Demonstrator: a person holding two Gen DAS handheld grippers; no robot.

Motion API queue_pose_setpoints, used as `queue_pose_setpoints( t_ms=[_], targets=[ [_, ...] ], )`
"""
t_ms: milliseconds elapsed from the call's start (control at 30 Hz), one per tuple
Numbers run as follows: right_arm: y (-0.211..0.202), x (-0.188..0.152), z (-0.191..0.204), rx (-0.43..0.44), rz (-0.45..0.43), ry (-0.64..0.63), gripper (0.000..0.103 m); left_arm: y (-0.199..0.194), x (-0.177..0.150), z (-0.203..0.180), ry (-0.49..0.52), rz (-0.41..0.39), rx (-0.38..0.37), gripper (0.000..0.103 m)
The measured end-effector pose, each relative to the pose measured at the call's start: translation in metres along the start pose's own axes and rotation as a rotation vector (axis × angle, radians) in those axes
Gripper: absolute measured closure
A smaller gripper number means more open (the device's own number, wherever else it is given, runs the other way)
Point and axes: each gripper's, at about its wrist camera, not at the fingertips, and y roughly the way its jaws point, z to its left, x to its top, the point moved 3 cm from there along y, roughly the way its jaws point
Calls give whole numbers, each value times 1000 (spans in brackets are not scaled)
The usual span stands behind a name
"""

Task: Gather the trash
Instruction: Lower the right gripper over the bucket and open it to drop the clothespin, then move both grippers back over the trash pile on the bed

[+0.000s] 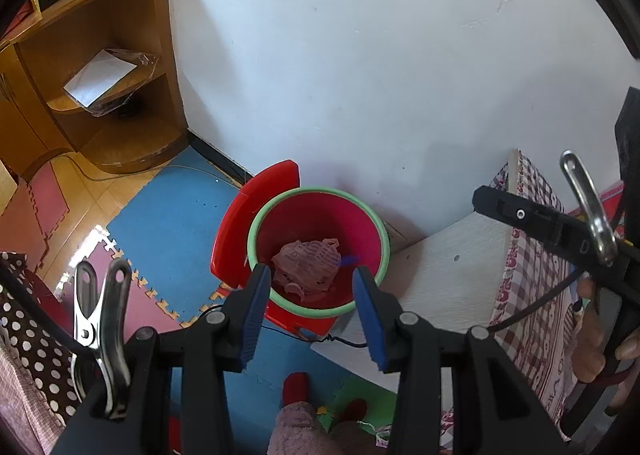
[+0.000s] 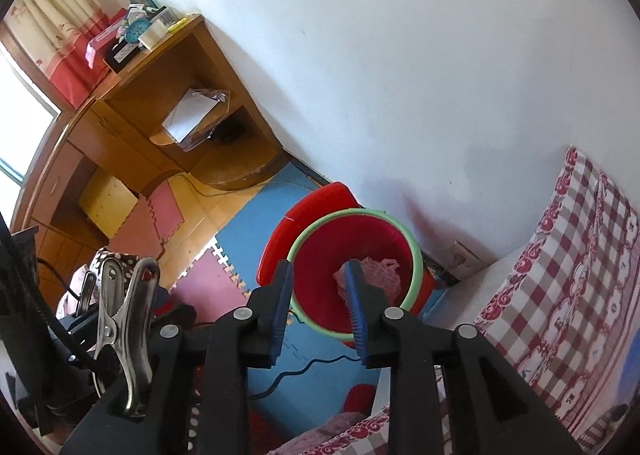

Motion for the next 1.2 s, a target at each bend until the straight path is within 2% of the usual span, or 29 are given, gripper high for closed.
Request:
queue_pose_setpoints(
  t_ms=[533, 833, 1200],
  targets=[
    [-33, -22, 6, 33, -43, 53, 73, -11, 2, -8, 32, -6, -15, 58],
    [-54, -43, 18, 107, -63, 81, 73, -33, -2, -10, 42, -30, 20, 58],
    [-86, -81, 32, 151, -82, 65, 73, -65, -25, -11, 33, -56, 44, 58]
  ],
)
